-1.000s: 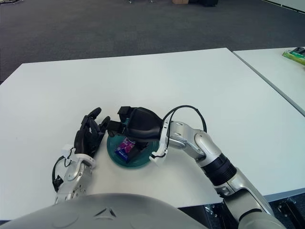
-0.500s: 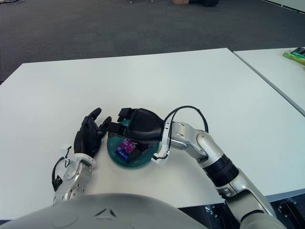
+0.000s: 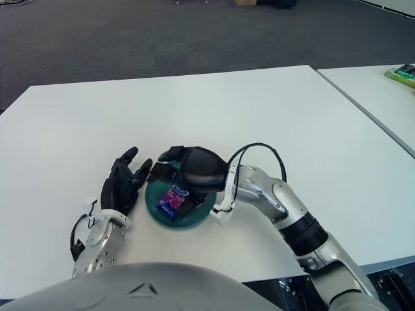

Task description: Put the gum into the plate.

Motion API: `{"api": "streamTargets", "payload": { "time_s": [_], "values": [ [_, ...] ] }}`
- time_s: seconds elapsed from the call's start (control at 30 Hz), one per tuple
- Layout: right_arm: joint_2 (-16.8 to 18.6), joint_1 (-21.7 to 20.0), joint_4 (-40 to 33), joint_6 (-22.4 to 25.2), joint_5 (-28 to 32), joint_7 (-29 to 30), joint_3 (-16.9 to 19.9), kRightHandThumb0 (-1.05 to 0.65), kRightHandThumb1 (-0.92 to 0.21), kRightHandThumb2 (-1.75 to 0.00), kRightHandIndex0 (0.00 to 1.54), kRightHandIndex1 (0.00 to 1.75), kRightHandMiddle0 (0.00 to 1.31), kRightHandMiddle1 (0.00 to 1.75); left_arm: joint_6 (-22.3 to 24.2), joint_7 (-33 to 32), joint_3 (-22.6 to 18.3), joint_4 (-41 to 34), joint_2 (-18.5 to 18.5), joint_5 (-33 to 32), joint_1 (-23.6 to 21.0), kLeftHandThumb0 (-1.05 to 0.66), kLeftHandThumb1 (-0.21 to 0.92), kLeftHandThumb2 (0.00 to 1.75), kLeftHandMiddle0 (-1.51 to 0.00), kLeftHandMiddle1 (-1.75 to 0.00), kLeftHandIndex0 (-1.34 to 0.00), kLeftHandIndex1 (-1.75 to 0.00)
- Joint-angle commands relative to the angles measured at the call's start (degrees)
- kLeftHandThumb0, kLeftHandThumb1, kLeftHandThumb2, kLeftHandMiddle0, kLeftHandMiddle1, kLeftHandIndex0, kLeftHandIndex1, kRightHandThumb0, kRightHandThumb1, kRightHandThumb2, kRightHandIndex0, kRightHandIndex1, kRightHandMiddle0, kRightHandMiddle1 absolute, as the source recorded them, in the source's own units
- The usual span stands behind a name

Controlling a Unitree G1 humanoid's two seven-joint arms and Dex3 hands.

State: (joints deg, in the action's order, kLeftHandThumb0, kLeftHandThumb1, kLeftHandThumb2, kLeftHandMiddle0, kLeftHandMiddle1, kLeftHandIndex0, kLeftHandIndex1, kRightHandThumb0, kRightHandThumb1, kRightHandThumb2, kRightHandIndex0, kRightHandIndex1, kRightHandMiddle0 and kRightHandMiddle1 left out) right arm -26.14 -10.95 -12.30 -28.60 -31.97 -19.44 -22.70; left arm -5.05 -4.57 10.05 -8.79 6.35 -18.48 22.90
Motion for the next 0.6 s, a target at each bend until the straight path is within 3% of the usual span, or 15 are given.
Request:
{"api": "streamTargets", "payload": {
  "time_s": [0.0,0.27,0.57],
  "values": [
    [3.49,1.14,-0.21,7.01,4.24,-0.05,2.83,-0.94,-0.92,-0.84,0.62,0.12,0.09,0.88,-1.32,-0.95,0.65,1.12,2.50,2.47,1.76,-0.73,0.92,0.89,-0.67,-0.04,-0.16,-0.84],
    [11.12,7.93,-1.69,16.42,5.67,7.42,6.69,-0.90,-0.92,-0.74,0.63,0.13,0.07,0.88,-1.44,-1.49,2.43,-0.19,0.63,9.12,2.80,-0.74,0.92,0.88,-0.70,-0.06,-0.21,-0.85],
    [21.74,16.48,-8.05,31.44,11.87,11.25,8.99,-0.88,-0.92,-0.73,0.56,0.08,0.05,0.86,-1.33,-1.92,2.81,-1.64,0.59,13.43,3.88,-0.80,0.92,0.93,-0.66,-0.05,-0.18,-0.80]
  ]
}}
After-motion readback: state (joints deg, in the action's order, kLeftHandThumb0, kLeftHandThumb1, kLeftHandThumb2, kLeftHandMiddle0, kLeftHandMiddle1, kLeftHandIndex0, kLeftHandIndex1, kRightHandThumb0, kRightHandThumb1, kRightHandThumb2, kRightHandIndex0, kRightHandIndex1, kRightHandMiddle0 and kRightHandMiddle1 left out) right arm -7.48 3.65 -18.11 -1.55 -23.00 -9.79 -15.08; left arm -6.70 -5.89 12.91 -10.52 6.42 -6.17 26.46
